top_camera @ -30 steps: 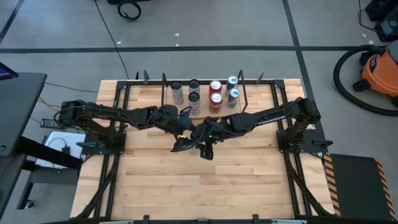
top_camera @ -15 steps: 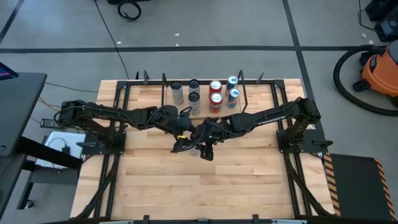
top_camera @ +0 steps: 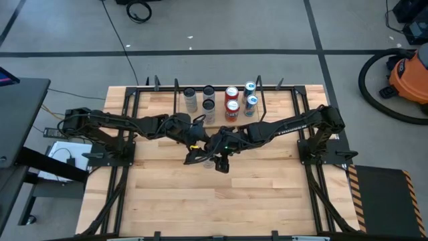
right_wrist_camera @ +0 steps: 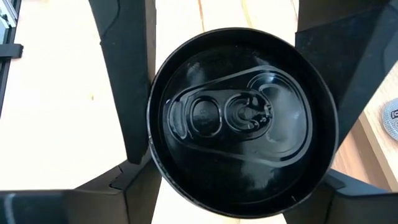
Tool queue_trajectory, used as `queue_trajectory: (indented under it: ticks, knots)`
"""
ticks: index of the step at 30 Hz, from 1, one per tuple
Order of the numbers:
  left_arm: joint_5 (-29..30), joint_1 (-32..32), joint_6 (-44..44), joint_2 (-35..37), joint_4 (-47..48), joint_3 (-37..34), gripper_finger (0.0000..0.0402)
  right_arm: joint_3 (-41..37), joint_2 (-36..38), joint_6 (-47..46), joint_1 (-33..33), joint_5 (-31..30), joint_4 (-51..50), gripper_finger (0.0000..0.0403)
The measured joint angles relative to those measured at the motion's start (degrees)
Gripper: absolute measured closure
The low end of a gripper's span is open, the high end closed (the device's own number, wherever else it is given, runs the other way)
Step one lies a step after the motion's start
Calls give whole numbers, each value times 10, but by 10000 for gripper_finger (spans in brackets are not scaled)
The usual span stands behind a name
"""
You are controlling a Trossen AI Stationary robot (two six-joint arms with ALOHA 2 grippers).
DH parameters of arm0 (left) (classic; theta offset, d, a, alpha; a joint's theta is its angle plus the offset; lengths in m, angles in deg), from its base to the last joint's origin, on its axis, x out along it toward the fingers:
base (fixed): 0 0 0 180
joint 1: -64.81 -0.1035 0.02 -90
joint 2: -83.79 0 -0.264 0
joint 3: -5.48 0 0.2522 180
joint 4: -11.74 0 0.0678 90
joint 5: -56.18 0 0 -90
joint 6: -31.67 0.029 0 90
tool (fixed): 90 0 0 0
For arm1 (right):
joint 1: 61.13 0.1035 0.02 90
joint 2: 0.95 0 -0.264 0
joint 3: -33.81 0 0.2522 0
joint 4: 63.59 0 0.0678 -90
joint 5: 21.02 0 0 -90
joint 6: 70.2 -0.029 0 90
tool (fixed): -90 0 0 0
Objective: Place canned beverage on shelf
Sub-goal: Put the white and pink soda can aligned with the other white and pink soda can on the shelf
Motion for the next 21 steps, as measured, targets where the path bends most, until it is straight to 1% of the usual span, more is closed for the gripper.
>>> queue_trajectory:
  ticks: [10, 21]
  knots:
    - [-1, 0, 2, 4, 6, 0, 148, 0, 1, 3, 0, 0, 1, 104]
    - [-1, 1, 3, 3, 8, 0, 148, 0, 34, 1, 0, 15, -25, 101]
